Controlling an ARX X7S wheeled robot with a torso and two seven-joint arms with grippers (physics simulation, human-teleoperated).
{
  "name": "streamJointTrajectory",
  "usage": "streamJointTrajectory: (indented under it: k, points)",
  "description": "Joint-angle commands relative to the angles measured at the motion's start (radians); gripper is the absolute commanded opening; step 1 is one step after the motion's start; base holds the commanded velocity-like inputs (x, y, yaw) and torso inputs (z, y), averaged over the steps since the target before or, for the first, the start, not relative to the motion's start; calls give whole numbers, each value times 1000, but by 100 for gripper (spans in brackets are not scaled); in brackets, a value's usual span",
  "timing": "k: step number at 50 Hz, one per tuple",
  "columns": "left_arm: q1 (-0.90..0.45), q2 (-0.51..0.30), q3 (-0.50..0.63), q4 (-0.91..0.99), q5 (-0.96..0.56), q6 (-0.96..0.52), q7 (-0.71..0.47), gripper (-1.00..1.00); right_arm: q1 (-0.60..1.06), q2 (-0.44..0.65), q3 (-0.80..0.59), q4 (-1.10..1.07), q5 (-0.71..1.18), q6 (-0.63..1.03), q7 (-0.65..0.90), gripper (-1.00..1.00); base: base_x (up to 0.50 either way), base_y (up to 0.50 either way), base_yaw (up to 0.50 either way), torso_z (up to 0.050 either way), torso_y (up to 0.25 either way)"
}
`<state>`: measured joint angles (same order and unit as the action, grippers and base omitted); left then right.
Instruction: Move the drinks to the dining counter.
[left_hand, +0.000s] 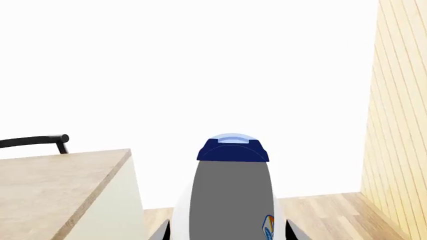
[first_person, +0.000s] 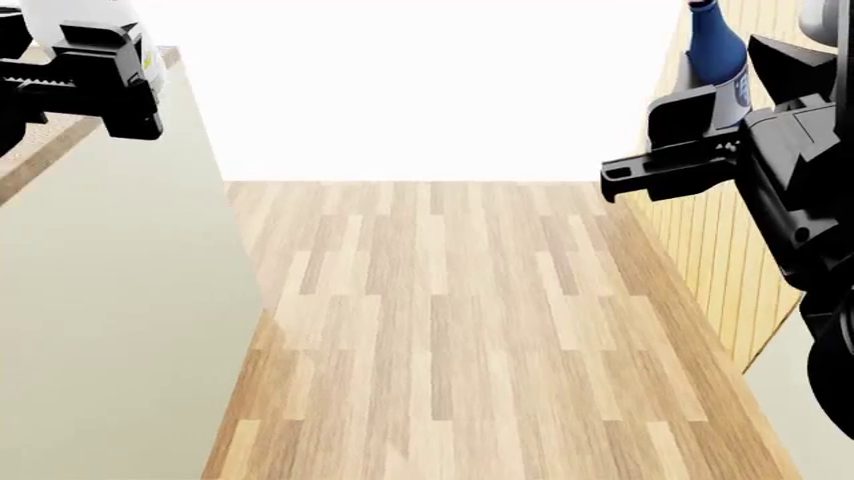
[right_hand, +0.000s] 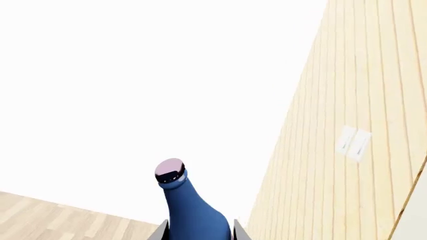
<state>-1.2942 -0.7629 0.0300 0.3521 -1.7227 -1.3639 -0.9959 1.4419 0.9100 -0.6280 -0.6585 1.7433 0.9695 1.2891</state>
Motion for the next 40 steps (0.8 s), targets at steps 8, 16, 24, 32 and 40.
streamJointTrajectory:
  k: [8, 16, 24, 32, 40]
  points:
    - [3, -8, 8, 1, 14, 23, 14, -100, 16, -3, 1, 6, -12, 10, 0, -100, -2, 500, 0, 0, 1]
    - [8, -4, 14, 1, 29, 32, 29, -100, 32, -14, -9, 17, -7, 20, 0, -100, -2, 500, 0, 0, 1]
    - [19, -18, 8, 11, 21, 41, 31, -100, 45, -22, -17, 18, 2, 26, 9, -100, -2, 500, 0, 1, 1]
    - [38, -22, 5, 17, 30, 53, 42, -100, 49, -29, -23, 22, -2, 29, 5, -100, -2, 500, 0, 0, 0]
    - [44, -22, 12, 17, 40, 59, 51, -100, 43, -28, -26, 24, -12, 27, -1, -100, -2, 500, 0, 0, 1]
